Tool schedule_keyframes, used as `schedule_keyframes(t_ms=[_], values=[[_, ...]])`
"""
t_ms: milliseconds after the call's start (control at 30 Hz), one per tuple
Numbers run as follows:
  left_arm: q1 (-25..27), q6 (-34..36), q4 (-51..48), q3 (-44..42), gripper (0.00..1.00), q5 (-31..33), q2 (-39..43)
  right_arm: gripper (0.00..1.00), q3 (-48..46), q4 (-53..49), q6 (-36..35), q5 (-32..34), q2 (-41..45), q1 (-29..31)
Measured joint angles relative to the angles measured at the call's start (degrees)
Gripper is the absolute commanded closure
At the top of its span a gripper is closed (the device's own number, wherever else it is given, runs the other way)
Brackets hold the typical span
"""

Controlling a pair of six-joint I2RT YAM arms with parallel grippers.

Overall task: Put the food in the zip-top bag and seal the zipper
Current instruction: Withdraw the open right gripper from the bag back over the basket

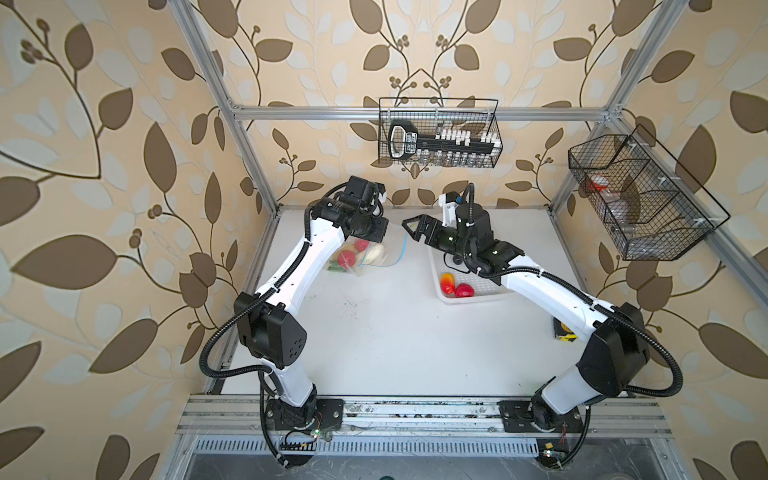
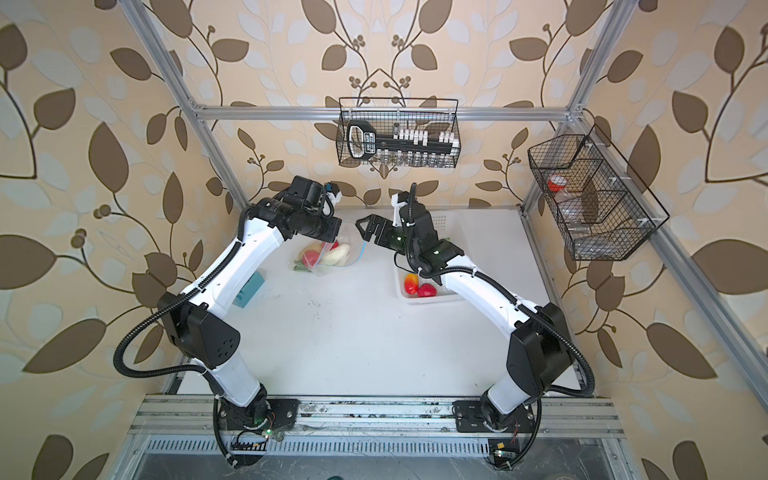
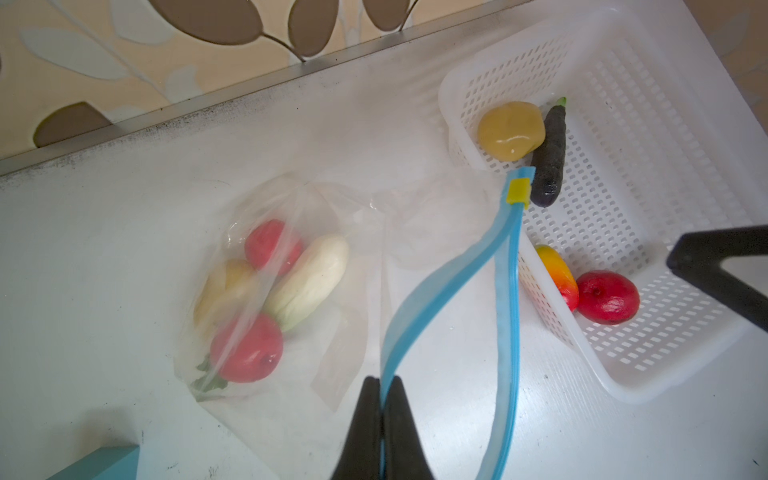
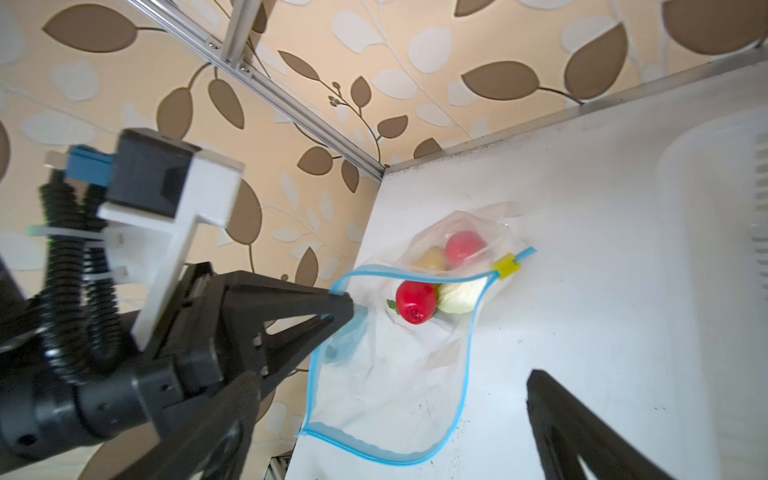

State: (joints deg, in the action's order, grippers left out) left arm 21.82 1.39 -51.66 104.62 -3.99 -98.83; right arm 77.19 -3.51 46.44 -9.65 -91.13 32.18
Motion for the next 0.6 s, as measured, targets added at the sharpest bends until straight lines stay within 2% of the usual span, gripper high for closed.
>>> schedule_keyframes(t_ms=[467,600], values=[[0.00,0.39,2.19,-4.66,1.00,-0.09,2.40,0.00,0.22,-8.04,-2.47,1.57,-0.07,-5.25],[0.00,0.42,3.50,-7.32,1.00,-0.70,4.07,0.00,2.56,-12.24,-5.07,4.15,-0.68,-5.75]])
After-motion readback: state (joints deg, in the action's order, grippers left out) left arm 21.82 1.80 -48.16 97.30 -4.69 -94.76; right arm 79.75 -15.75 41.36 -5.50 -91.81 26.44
